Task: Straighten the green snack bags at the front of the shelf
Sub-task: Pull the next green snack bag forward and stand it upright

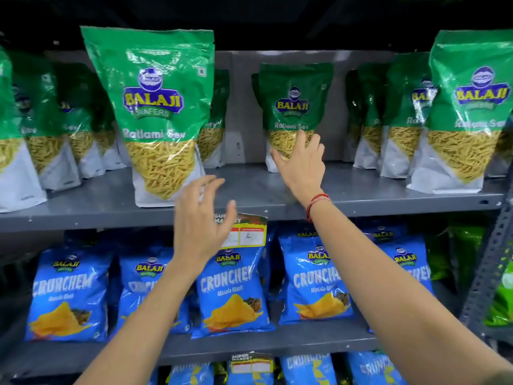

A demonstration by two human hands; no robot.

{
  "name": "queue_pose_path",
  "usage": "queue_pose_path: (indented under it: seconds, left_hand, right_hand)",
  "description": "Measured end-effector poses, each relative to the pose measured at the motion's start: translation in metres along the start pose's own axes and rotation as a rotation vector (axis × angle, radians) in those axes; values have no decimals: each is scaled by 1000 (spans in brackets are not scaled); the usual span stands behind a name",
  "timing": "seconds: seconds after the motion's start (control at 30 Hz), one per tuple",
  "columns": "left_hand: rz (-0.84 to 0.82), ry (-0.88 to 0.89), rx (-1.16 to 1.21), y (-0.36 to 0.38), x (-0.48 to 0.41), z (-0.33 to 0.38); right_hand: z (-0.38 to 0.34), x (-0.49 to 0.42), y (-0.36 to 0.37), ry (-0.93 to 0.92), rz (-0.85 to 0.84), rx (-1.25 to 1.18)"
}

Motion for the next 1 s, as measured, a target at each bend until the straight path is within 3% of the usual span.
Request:
queue_pose_path:
  seconds: [0.2, 0.3, 0.6, 1.0]
  left_hand:
    - [-315, 108, -68, 84, -25, 51]
    - [-408, 43, -153, 105, -26, 51]
    - [-287, 57, -288, 100, -27, 58]
    - [-212, 63, -290, 102, -26, 56]
  right_hand:
    - [40, -46, 22, -28, -106, 77]
    - [52, -57, 42, 18, -231, 18]
    - [60, -75, 86, 150, -415, -120]
    - [43, -92, 101, 227, -336, -214]
Point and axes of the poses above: each hand's wrist, its own x-axis away from the middle knuckle, its own y-axis out of the palm, z = x × y, the point moved 7 cm from there along -x, towards the middle knuckle, and after that the axes turned 6 degrees about y, right-handed, at the moved point
